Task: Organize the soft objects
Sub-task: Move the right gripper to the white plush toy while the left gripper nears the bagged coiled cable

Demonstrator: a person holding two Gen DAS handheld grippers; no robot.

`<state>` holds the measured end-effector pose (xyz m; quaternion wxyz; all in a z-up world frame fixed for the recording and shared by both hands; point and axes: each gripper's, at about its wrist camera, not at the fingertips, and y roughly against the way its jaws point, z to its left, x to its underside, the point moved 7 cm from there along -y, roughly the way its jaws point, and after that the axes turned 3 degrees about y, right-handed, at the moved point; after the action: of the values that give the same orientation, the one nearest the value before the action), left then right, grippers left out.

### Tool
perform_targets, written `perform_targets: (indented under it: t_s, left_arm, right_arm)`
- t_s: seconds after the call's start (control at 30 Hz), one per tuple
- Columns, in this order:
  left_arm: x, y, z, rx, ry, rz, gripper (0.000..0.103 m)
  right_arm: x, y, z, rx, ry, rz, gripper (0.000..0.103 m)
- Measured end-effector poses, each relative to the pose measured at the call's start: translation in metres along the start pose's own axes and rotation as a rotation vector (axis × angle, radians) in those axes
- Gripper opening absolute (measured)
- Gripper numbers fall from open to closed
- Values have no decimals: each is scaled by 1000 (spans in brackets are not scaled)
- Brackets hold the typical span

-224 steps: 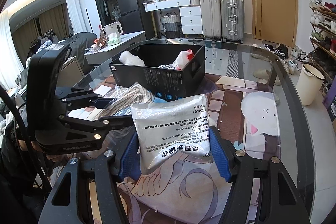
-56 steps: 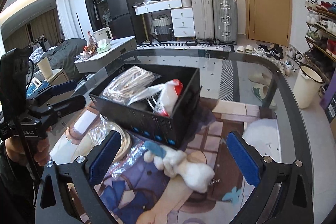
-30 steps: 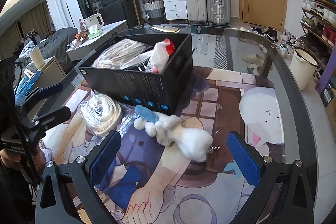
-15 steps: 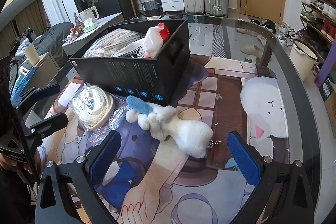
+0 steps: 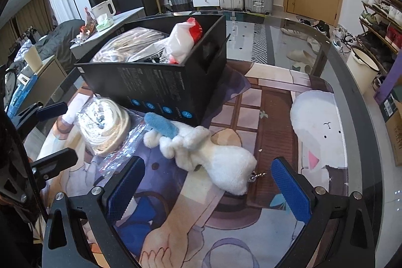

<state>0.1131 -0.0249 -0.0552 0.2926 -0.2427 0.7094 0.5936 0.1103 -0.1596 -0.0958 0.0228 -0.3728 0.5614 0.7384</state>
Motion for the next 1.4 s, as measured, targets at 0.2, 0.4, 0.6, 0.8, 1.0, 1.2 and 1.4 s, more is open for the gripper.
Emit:
perform_targets:
  t_s: [0.2, 0.4, 0.6, 0.8, 1.0, 1.2, 1.4]
  left_arm:
    - [1, -2, 1, 4, 13, 9, 103]
    - [1, -3, 4, 7, 25, 10, 103]
    - [0, -2, 10, 13, 42, 14, 103]
    - [-1, -3, 13, 16, 50, 21, 103]
    - [-1, -3, 13, 17, 50, 23, 103]
    - [0, -5, 12, 17, 51, 26, 103]
    - [0, -4, 12, 17, 50, 26, 103]
  right_arm:
    - [-3, -5, 1, 3, 13, 14, 102]
    - [-6, -11, 2, 2, 22, 21, 102]
    - [-6, -17, 3, -5, 28, 31, 102]
    - [-7, -20, 6, -9, 35, 31, 102]
    - [-9, -22, 7, -6, 40, 29, 102]
    - [-10, -20, 6, 9, 53, 21, 90]
    - [-10, -18, 6, 21, 67, 13, 79]
